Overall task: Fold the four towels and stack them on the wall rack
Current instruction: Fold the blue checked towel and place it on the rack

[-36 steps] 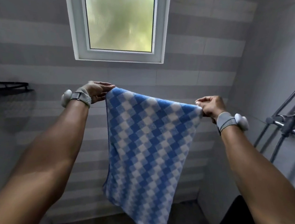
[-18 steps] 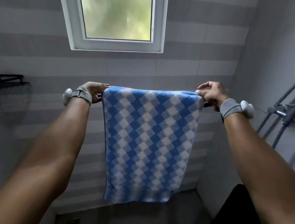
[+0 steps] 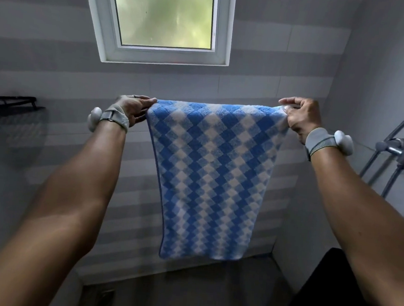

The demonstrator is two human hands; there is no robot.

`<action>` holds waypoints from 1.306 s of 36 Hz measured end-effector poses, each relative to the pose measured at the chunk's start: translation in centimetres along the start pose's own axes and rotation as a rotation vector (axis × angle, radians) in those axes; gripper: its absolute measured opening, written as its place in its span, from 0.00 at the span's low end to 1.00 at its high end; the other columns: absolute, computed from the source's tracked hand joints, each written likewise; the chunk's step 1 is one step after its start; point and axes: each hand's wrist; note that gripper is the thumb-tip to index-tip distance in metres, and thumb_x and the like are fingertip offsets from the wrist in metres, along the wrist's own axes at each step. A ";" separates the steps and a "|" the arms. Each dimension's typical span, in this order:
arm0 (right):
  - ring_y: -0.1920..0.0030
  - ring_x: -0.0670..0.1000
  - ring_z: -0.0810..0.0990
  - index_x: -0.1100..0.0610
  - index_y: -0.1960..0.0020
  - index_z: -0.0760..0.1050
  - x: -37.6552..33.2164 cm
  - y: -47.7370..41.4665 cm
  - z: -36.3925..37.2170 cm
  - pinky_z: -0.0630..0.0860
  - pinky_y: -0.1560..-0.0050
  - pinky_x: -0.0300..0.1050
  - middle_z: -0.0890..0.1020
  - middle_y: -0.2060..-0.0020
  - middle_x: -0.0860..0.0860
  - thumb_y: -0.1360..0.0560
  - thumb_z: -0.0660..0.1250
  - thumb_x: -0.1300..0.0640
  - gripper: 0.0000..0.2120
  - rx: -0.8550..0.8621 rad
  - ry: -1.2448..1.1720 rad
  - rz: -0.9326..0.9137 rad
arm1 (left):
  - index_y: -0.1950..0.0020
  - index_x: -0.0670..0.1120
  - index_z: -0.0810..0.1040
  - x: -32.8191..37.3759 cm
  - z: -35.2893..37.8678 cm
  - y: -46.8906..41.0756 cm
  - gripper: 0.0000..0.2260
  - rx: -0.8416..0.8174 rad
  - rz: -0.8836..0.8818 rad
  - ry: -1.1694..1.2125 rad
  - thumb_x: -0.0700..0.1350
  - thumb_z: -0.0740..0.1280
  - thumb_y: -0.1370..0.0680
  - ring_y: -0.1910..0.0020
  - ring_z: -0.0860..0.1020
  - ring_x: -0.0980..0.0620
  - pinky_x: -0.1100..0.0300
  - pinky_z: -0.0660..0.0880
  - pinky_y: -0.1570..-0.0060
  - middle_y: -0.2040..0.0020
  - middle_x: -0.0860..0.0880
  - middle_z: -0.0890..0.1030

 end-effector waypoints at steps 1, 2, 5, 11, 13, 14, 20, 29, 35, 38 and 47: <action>0.60 0.48 0.82 0.47 0.57 0.83 0.0 0.0 0.0 0.83 0.50 0.49 0.86 0.54 0.51 0.26 0.67 0.61 0.11 -0.001 0.006 0.012 | 0.56 0.50 0.76 0.0 0.2 0.1 0.05 -0.011 -0.015 -0.001 0.43 0.71 0.23 0.68 0.78 0.61 0.70 0.76 0.70 0.67 0.55 0.81; 0.61 0.49 0.81 0.48 0.56 0.83 0.0 0.1 0.0 0.83 0.51 0.50 0.86 0.54 0.52 0.26 0.66 0.62 0.10 -0.003 0.010 0.017 | 0.56 0.50 0.75 0.1 0.3 0.1 0.06 -0.034 -0.042 -0.012 0.42 0.69 0.21 0.66 0.76 0.60 0.71 0.75 0.70 0.64 0.54 0.80; 0.60 0.48 0.81 0.50 0.58 0.82 -0.2 0.5 0.2 0.82 0.49 0.50 0.86 0.56 0.52 0.29 0.72 0.54 0.01 -0.012 -0.028 0.039 | 0.56 0.49 0.74 0.2 0.6 0.2 0.07 -0.102 -0.156 -0.047 0.41 0.63 0.18 0.64 0.74 0.58 0.69 0.75 0.68 0.60 0.52 0.76; 0.62 0.48 0.80 0.51 0.62 0.81 -0.6 1.3 0.3 0.79 0.58 0.45 0.85 0.60 0.51 0.33 0.78 0.55 0.06 -0.064 -0.040 0.043 | 0.55 0.47 0.78 -0.2 0.3 -0.1 0.06 -0.127 -0.259 -0.038 0.43 0.64 0.18 0.65 0.78 0.57 0.65 0.79 0.66 0.61 0.51 0.80; 0.60 0.50 0.82 0.51 0.62 0.80 -0.7 1.2 0.2 0.82 0.57 0.51 0.86 0.57 0.53 0.30 0.75 0.57 0.05 -0.082 -0.050 0.028 | 0.54 0.49 0.78 -0.3 0.2 -0.1 0.08 -0.103 -0.246 -0.033 0.41 0.62 0.18 0.62 0.76 0.57 0.65 0.76 0.61 0.58 0.51 0.79; 0.59 0.51 0.82 0.51 0.62 0.80 -0.7 1.2 0.2 0.83 0.57 0.53 0.85 0.56 0.54 0.29 0.74 0.57 0.04 -0.083 -0.052 0.028 | 0.53 0.50 0.77 -0.2 0.2 -0.1 0.08 -0.087 -0.233 -0.023 0.41 0.61 0.18 0.61 0.76 0.57 0.65 0.75 0.59 0.57 0.51 0.78; 0.58 0.47 0.80 0.53 0.57 0.82 -1.4 1.8 0.3 0.79 0.53 0.43 0.85 0.53 0.55 0.26 0.73 0.59 0.02 -0.132 -0.090 -0.019 | 0.55 0.48 0.77 -0.1 0.3 0.0 0.09 -0.021 -0.099 -0.036 0.38 0.62 0.18 0.66 0.77 0.57 0.68 0.78 0.72 0.72 0.53 0.81; 0.55 0.52 0.82 0.54 0.53 0.83 -1.0 2.3 -0.5 0.81 0.49 0.49 0.86 0.52 0.57 0.53 0.84 0.38 0.33 -0.341 -0.049 -0.005 | 0.48 0.43 0.83 1.3 -1.0 -0.8 0.10 -0.109 -0.026 -0.534 0.47 0.74 0.25 0.62 0.73 0.54 0.63 0.70 0.62 0.55 0.48 0.79; 0.59 0.50 0.79 0.59 0.47 0.82 -1.4 2.6 -0.7 0.76 0.59 0.38 0.84 0.54 0.58 0.36 0.82 0.58 0.20 -0.348 0.023 -0.009 | 0.45 0.46 0.85 2.6 -0.7 0.0 0.16 -0.167 -0.004 -0.889 0.52 0.77 0.29 0.53 0.72 0.51 0.59 0.67 0.55 0.49 0.49 0.80; 0.61 0.48 0.78 0.59 0.46 0.82 -1.5 2.8 -0.9 0.74 0.60 0.36 0.82 0.55 0.56 0.35 0.82 0.59 0.19 -0.364 0.050 -0.012 | 0.49 0.42 0.85 2.9 -0.7 0.4 0.21 -0.188 0.003 -1.058 0.59 0.76 0.30 0.65 0.65 0.50 0.58 0.63 0.66 0.59 0.47 0.73; 0.49 0.53 0.83 0.53 0.53 0.84 -0.5 3.3 -1.2 0.78 0.39 0.49 0.85 0.51 0.56 0.43 0.84 0.46 0.23 -0.472 0.145 -0.006 | 0.48 0.41 0.81 2.8 1.6 3.5 0.34 -0.317 -0.098 -1.487 0.72 0.62 0.29 0.55 0.79 0.45 0.48 0.78 0.46 0.56 0.53 0.63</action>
Point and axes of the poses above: each hand's wrist, its own y-axis away from the middle knuckle, its own z-axis out of the palm, x = y × z
